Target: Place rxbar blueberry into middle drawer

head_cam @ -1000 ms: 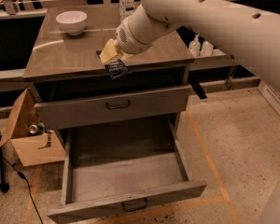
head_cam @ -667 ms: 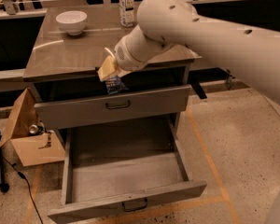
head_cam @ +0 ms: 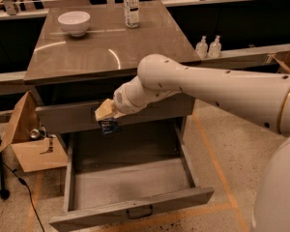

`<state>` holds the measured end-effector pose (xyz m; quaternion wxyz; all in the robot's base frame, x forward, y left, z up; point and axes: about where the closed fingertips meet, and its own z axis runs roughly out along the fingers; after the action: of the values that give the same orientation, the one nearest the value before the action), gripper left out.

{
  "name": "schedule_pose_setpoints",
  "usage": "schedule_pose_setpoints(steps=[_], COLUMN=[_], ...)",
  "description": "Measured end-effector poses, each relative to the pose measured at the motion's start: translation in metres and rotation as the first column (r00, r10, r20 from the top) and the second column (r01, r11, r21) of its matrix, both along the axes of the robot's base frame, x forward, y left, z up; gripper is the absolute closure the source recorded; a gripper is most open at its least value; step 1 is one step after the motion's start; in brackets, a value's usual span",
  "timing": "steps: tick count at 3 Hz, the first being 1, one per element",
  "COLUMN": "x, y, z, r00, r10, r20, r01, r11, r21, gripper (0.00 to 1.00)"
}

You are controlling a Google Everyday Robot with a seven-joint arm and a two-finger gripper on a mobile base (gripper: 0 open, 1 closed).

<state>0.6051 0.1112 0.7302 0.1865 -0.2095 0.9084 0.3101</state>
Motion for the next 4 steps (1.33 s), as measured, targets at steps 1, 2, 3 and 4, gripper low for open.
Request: schedule_pose_setpoints(steps=[1,2,3,4], x=[-0.008,-0.019,-0.027,-0.039], y=[0.013,0.015,0.011,0.008], z=[-0.059,-0.104,-0.154,-0.200], r00=[0.9996,0.9985,0.9962,0.9921], r10=[0.002,-0.023,-0.054,-0.048], r20=[-0.030,-0.049,-0.068,-0.116], r01=[-0.001,0.025,0.056,0.044], r11=[0.999,0.999,0.998,0.998], r21=[0.041,0.045,0.023,-0.033], gripper=[1.00,1.00,1.00,1.00])
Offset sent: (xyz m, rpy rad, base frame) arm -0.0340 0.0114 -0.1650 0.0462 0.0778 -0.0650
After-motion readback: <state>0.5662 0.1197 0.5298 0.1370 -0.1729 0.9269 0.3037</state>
